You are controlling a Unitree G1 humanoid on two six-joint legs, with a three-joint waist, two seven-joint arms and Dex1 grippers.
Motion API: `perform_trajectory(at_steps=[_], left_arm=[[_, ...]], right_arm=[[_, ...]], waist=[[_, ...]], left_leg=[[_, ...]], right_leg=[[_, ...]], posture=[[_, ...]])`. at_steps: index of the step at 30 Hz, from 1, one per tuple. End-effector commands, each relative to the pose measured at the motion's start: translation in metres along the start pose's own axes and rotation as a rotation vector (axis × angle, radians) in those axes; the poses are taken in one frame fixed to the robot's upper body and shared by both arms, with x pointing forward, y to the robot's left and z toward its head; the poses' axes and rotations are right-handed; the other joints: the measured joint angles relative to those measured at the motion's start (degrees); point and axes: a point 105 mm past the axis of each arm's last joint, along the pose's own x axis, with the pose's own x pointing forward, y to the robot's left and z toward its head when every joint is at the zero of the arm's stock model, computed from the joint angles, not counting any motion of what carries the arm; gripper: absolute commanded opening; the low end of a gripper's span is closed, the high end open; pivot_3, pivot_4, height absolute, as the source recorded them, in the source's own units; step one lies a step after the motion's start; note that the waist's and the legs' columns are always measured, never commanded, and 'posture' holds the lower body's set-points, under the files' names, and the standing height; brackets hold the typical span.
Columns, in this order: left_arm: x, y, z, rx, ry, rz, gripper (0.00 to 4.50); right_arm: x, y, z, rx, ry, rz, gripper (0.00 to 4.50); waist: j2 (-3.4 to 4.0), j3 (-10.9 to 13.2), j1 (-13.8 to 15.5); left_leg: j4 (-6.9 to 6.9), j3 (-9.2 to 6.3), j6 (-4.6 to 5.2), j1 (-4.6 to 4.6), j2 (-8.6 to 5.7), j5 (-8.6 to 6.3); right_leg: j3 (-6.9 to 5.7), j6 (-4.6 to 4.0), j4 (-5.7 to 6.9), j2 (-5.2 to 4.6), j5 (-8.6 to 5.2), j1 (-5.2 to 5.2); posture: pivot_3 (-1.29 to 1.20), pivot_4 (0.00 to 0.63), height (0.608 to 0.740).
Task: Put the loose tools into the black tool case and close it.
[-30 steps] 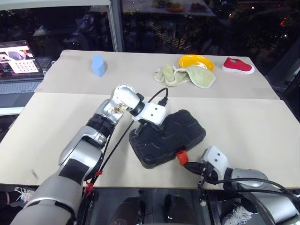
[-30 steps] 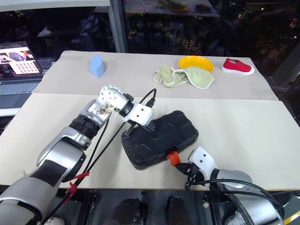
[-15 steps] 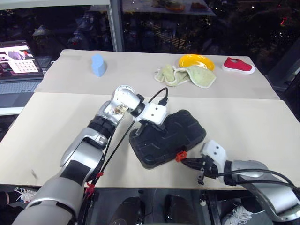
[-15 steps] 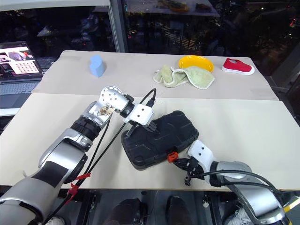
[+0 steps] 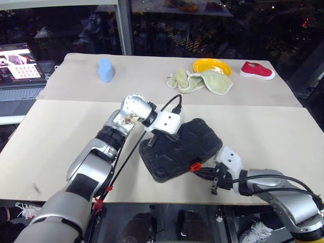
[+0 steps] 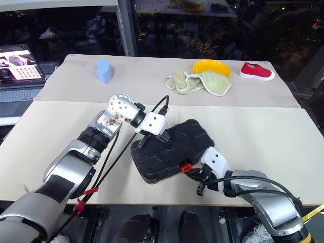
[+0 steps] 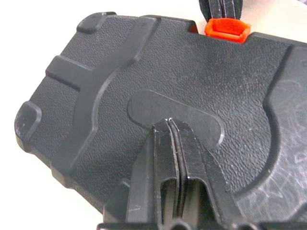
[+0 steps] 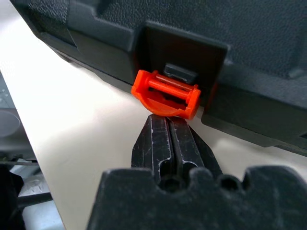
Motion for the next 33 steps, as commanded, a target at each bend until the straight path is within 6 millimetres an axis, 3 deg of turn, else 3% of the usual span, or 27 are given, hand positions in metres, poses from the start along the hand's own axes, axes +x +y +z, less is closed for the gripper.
perform_trajectory(at_steps=[1, 10, 14, 18, 21, 24, 27, 31, 32, 33], left_arm=[[0.015, -0.013, -0.008, -0.02, 0.034, -0.065, 0.08], [0.017, -0.016, -0.012, -0.033, 0.031, -0.06, 0.08], [0.016, -0.016, -0.011, -0.044, 0.019, -0.052, 0.08], [0.006, -0.016, -0.009, -0.154, -0.044, -0.03, 0.08], [-0.018, -0.02, -0.009, -0.265, -0.103, -0.007, 0.79], [-0.052, -0.032, -0.015, -0.406, -0.137, 0.054, 1.8], [-0.097, -0.053, -0.021, -0.569, -0.151, 0.136, 2.73], [-0.142, -0.086, -0.017, -0.73, -0.138, 0.188, 4.25], [-0.153, -0.093, -0.016, -0.765, -0.123, 0.209, 4.47], [-0.166, -0.101, -0.018, -0.794, -0.105, 0.251, 4.47]], right_arm=[[-0.01, -0.004, 0.035, -0.076, -0.108, -0.028, 0.0], [-0.011, -0.006, 0.048, -0.015, -0.162, -0.024, 0.0], [-0.01, -0.007, 0.044, -0.048, -0.123, -0.026, 0.0], [-0.025, -0.004, 0.045, -0.048, -0.126, -0.02, 0.0], [-0.049, 0.002, 0.045, -0.045, -0.129, 0.006, 0.79], [-0.079, 0.005, 0.048, -0.054, -0.136, 0.027, 1.79], [-0.113, 0.005, 0.052, -0.037, -0.143, 0.046, 2.68], [-0.147, 0.003, 0.06, 0.0, -0.162, 0.068, 4.15], [-0.154, 0.003, 0.062, 0.009, -0.167, 0.076, 4.44], [-0.16, 0.001, 0.065, 0.015, -0.173, 0.081, 4.44]], waist=[[0.0, 0.0, -0.1], [0.0, 0.0, -1.2], [0.0, 0.0, -1.3], [0.0, 0.0, -1.2], [0.01, 0.0, -1.2], [0.01, 0.0, -1.5], [0.04, 0.0, -1.6], [0.11, 0.1, -1.7], [0.1, 0.1, -1.4], [0.11, 0.2, -1.2]], left_leg=[[-0.01, 0.0, 0.0, 0.0, 0.0, 0.0], [-0.03, -0.02, -0.01, 0.04, 0.01, 0.0], [-0.03, -0.01, -0.02, 0.09, 0.02, 0.0], [-0.04, 0.0, -0.03, 0.09, 0.02, -0.01], [-0.05, -0.01, 0.01, -0.07, 0.02, -0.01], [-0.25, 0.01, -0.18, -0.16, 0.02, 0.06], [-0.34, 0.06, -0.55, -0.49, 0.01, 0.26], [-0.49, 0.05, -0.63, -0.46, 0.06, 0.3], [-0.49, 0.04, -0.62, -0.46, 0.06, 0.29], [-0.46, 0.02, -0.61, -0.42, 0.06, 0.28]], right_leg=[[0.0, -0.01, 0.0, 0.0, 0.0, 0.0], [0.01, 0.0, 0.02, -0.01, 0.0, 0.02], [0.03, 0.0, 0.03, -0.01, 0.0, 0.04], [0.03, 0.0, 0.03, -0.02, 0.0, 0.04], [-0.01, 0.0, 0.02, -0.01, 0.0, -0.09], [0.03, -0.03, 0.02, 0.04, 0.0, -0.35], [0.09, -0.08, 0.12, 0.04, 0.0, -0.84], [0.09, -0.23, 0.14, 0.06, -0.07, -0.87], [0.09, -0.23, 0.12, 0.04, -0.08, -0.85], [0.08, -0.24, 0.12, 0.03, -0.08, -0.8]], posture=[[0.0, 0.15, 0.74], [0.0, 0.15, 0.74], [0.0, 0.15, 0.74], [0.0, 0.15, 0.74], [0.0, 0.15, 0.74], [0.0, 0.15, 0.74], [0.0, 0.15, 0.74], [0.0, 0.15, 0.74], [0.0, 0.15, 0.74], [0.0, 0.15, 0.74]])
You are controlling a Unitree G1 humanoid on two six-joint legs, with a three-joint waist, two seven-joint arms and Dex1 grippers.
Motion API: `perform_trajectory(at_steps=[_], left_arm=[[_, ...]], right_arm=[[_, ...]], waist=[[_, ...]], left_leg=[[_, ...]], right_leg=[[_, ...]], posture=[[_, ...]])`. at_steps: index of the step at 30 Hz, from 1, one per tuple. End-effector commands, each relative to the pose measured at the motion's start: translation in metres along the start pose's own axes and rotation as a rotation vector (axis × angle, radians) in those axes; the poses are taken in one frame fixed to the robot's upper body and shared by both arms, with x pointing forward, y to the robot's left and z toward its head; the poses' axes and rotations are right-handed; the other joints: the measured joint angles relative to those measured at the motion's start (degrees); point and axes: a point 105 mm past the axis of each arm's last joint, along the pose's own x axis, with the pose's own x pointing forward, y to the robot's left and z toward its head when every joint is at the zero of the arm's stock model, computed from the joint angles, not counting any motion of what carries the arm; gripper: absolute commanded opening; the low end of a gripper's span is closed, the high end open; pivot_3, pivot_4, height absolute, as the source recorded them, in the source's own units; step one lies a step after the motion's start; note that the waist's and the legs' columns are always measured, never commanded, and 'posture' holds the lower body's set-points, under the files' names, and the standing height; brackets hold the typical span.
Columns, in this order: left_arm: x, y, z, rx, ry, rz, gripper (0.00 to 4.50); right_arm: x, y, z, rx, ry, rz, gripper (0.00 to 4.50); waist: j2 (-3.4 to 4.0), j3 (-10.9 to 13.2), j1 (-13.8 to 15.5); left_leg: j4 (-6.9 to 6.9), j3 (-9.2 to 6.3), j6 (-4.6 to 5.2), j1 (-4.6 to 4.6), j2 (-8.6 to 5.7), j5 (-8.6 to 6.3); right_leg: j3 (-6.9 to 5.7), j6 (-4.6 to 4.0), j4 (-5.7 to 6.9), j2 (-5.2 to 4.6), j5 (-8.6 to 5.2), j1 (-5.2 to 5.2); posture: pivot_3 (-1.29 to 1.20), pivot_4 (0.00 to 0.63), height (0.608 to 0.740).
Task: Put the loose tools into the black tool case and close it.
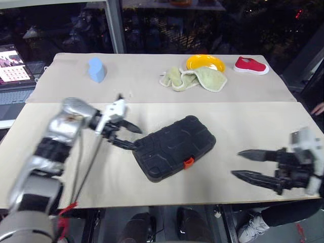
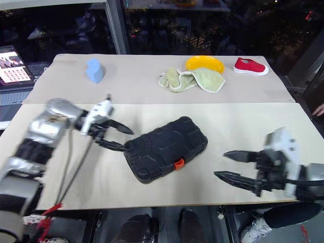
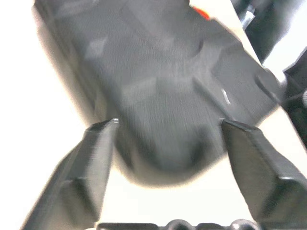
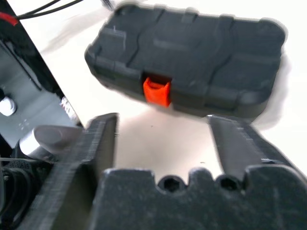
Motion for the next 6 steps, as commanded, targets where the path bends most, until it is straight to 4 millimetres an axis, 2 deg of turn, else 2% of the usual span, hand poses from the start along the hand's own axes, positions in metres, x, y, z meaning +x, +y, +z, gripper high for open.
perform_trajectory(at_steps=[1, 2, 6], left_arm=[[-0.039, -0.015, 0.007, -0.045, -0.036, 0.083, 4.47], [-0.046, -0.016, 0.005, -0.053, -0.04, 0.105, 4.47], [-0.052, -0.017, 0.003, -0.057, -0.076, 0.17, 4.47]], right_arm=[[-0.024, 0.002, 0.017, 0.003, -0.041, 0.037, 4.44], [-0.026, 0.001, 0.019, 0.005, -0.044, 0.038, 4.44], [-0.027, -0.005, 0.019, -0.001, -0.059, 0.033, 4.44]], waist=[[0.05, 0.0, 0.3], [0.05, 0.0, 0.5], [0.06, 0.0, 1.4]], left_leg=[[0.0, 0.01, 0.45, 0.0, 0.01, -0.29], [0.0, 0.01, 0.29, 0.08, 0.01, -0.37], [0.03, -0.02, 0.04, 0.21, 0.01, -0.5]], right_leg=[[0.0, 0.01, -0.07, -0.03, 0.0, 0.04], [-0.01, 0.01, -0.08, -0.07, 0.0, 0.02], [-0.12, 0.03, -0.21, -0.1, -0.01, 0.18]], posture=[[0.0, 0.15, 0.74], [0.0, 0.15, 0.74], [0.0, 0.15, 0.74]])
